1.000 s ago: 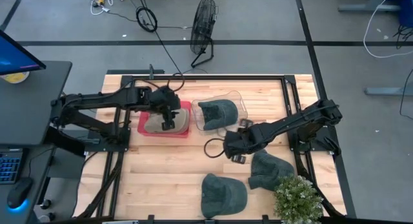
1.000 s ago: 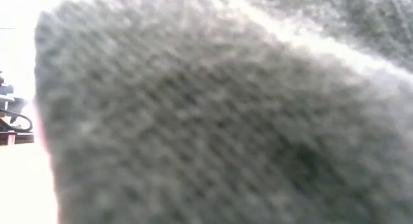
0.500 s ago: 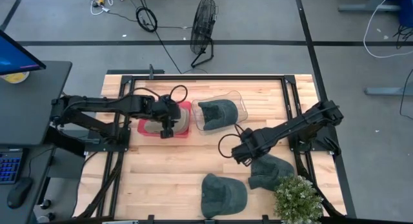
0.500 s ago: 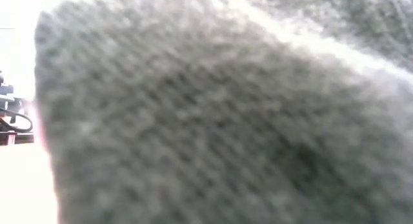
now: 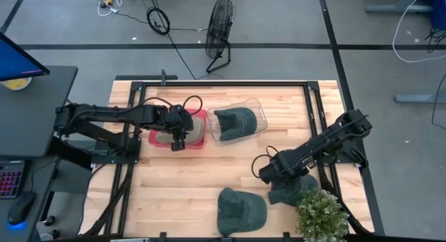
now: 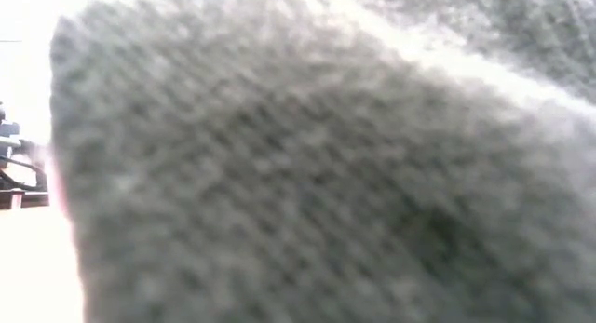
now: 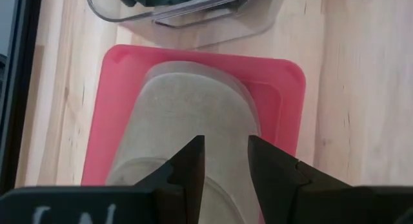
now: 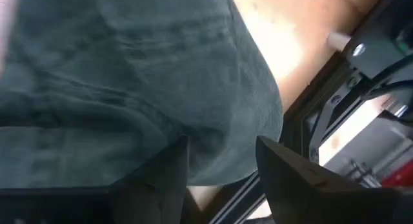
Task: Pick & Place hat
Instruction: Put the top black cap into the transparent bin
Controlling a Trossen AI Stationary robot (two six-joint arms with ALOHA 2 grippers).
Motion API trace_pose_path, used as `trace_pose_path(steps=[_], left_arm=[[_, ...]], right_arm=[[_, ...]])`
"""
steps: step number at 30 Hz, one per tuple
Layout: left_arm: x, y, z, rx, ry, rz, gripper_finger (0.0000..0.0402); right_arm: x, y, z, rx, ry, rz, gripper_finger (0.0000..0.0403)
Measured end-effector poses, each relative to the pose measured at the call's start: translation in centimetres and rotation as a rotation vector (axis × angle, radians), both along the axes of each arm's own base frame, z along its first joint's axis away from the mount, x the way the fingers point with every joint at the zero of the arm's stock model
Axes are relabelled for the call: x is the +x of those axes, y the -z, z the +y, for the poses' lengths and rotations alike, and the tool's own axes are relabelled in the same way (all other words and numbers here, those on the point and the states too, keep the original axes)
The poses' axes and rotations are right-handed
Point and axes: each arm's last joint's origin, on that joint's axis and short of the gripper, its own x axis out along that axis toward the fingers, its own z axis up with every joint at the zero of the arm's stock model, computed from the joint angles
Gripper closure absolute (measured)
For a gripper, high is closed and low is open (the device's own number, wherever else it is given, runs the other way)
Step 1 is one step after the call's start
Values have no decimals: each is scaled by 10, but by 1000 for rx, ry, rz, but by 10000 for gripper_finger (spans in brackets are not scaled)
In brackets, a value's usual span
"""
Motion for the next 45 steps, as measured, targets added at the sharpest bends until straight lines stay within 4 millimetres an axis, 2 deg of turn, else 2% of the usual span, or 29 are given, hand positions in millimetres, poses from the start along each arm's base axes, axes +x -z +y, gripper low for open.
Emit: trace_pose_path(steps=[5,9,13,16,21,24,29,33,38,42,45], left_arm=[[3,-2,0,3,1,-40,280],[8,-5,1,19,20,-89,280],[11,-7,1,42,54,-120,280],[12,-8,1,51,65,-133,280],[13,-8,1,51,65,-135,280],[13,-8,1,52,65,-141,280],[14,-9,2,55,64,-157,280],[15,-10,2,56,63,-170,280],[16,-11,2,58,63,-186,280],[19,-13,2,62,63,-222,280],[21,-14,2,65,62,-244,280]], right_arm=[[-10,20,-5,-17,43,24,220],[-12,33,-6,-21,55,-20,220],[-16,40,-7,-61,34,-50,237],[-19,41,-9,-73,4,-32,270],[-20,41,-11,-73,-69,-40,371],[-18,39,-11,-76,-115,-47,388],[-4,11,-7,-129,-207,-68,381],[9,-28,-4,-192,-262,-87,396],[30,-77,-4,-371,-360,-270,390],[45,-107,-16,-530,-391,-434,389],[55,-123,-32,-646,-436,-483,389]])
